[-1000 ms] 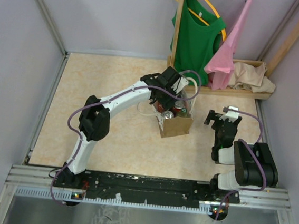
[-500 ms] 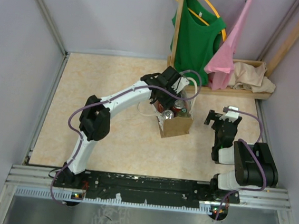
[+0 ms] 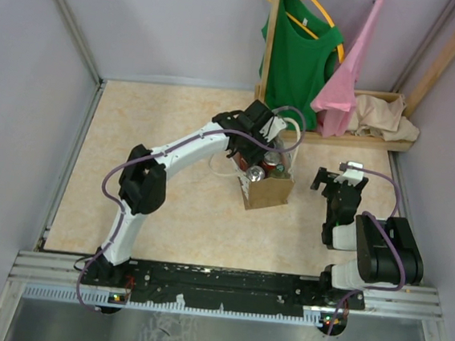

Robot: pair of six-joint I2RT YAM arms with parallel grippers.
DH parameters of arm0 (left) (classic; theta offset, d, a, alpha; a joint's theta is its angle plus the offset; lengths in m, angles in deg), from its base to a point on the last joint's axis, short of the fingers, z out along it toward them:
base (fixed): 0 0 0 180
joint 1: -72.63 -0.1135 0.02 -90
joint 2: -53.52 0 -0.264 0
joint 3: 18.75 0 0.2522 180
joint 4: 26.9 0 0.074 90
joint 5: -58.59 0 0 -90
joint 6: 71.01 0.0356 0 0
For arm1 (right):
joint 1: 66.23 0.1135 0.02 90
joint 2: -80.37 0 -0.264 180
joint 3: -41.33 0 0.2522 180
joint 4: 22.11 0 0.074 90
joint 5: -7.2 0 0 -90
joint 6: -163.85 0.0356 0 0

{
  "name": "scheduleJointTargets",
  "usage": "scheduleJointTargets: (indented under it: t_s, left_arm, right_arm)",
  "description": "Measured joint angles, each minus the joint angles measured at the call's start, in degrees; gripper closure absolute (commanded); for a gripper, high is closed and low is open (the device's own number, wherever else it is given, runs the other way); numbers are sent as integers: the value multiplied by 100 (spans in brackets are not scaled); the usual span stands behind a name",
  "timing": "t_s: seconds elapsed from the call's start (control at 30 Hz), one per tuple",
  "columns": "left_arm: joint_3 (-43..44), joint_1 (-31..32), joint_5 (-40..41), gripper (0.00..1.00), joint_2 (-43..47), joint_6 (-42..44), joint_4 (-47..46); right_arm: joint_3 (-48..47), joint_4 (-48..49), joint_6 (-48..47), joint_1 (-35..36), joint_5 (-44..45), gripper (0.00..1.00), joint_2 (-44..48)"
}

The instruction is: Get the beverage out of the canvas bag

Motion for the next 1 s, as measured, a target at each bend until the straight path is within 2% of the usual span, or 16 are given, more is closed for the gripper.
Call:
scheduleJointTargets:
  t_s: [0.4, 1.0]
  left_arm:
    - [-20, -28, 101, 100, 662, 236, 9]
    - [546, -52, 531, 100, 1311, 734, -133]
  right_arm:
    - [0, 0, 0, 0, 2, 1, 0]
    - [0, 0, 0, 0, 0, 1, 0]
